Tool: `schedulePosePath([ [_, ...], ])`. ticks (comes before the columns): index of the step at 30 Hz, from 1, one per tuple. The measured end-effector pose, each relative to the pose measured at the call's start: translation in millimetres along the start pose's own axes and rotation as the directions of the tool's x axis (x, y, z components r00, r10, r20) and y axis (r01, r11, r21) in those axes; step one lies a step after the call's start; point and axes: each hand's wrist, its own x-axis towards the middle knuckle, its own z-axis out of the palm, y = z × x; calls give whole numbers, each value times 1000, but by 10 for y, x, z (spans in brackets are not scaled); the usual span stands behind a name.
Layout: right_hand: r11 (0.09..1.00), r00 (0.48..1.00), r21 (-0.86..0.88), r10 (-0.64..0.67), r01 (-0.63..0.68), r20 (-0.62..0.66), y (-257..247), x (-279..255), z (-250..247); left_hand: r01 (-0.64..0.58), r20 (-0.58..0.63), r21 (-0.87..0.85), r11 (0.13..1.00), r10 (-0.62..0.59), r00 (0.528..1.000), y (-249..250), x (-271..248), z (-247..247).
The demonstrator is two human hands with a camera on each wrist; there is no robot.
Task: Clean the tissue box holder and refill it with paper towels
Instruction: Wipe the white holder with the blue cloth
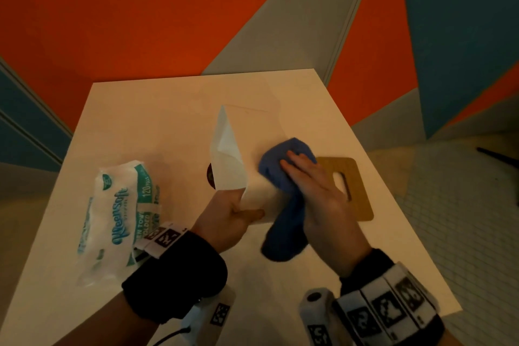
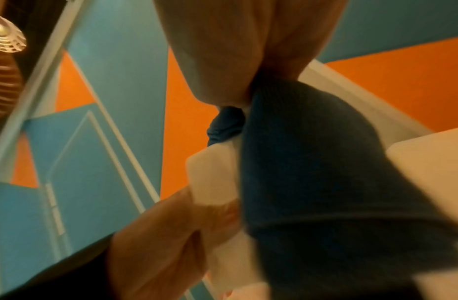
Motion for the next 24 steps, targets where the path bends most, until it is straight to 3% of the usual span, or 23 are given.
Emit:
schedulePosePath([
  [1,997,997,36,70,-68,-37,56,21,-7,-12,-8,17,1000,12,1000,-3,-7,0],
  [4,943,966,210,254,-260,51,164,28,-28,13,2,57,998,-13,1000,-31,-9,-18],
  [6,902,950,312,311,-298,7,154,-34,-30,52,29,47,998,-53,998,-6,8,-25],
  [10,817,893,397,450,-418,16,159,-70,0,-1,75,-28,1000,3,997,98,97,9],
  [12,820,899,402,437,-407,20,144,-141,26,35,21,-100,994,-33,999,111,166,41],
  [15,843,905,369,425,-391,-10,145,-218,24,72,-7,-64,995,-72,997,80,189,85],
  [19,874,902,227,428,-429,57,148,-310,-12,46,201,-61,997,-33,979,82,183,1],
  [24,958,948,45,271,-282,169,83,-328,26,12,248,-38,999,-3,969,106,178,-16],
])
